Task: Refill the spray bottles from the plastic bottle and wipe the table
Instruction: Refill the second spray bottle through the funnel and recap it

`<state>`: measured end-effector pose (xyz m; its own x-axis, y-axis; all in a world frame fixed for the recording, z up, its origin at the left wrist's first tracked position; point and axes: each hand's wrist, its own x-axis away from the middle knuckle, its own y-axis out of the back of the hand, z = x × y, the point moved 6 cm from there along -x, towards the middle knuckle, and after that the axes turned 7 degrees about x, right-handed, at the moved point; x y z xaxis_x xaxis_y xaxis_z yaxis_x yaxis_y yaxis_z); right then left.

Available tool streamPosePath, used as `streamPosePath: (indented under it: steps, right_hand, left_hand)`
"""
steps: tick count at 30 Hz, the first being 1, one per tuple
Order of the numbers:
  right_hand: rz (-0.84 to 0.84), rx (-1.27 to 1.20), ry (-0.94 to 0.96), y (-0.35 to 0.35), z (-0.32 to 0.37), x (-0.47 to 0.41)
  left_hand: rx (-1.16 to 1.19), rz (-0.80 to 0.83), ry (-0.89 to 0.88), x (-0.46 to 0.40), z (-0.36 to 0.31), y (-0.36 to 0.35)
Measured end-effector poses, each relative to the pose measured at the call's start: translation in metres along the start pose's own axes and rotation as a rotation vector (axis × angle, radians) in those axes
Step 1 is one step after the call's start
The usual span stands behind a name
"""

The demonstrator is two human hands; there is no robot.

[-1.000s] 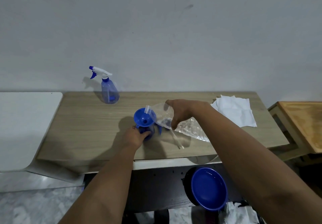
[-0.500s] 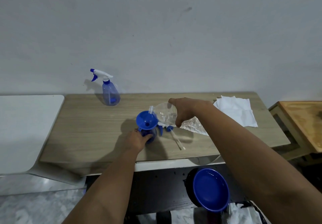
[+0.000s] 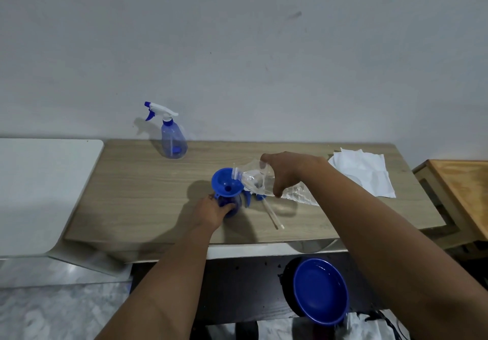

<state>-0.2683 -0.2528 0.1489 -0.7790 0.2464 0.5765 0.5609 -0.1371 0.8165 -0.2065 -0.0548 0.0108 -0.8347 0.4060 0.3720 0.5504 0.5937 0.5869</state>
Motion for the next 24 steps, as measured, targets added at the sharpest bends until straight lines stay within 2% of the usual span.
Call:
streamPosePath:
  steps: [15, 19, 24]
  right_hand:
    - [0.011, 0.033, 0.001, -0.003, 0.003, 0.0]
    - [0.014, 0.038, 0.004, -0.003, 0.003, 0.0]
    - [0.013, 0.041, -0.001, -0.004, 0.002, -0.001]
  left_hand:
    - [0.088, 0.018, -0.01, -0.011, 0.009, -0.008]
    - [0.004, 0.011, -0.008, -0.01, 0.006, -0.005]
    - [0.011, 0.028, 0.006, -0.014, 0.01, -0.008]
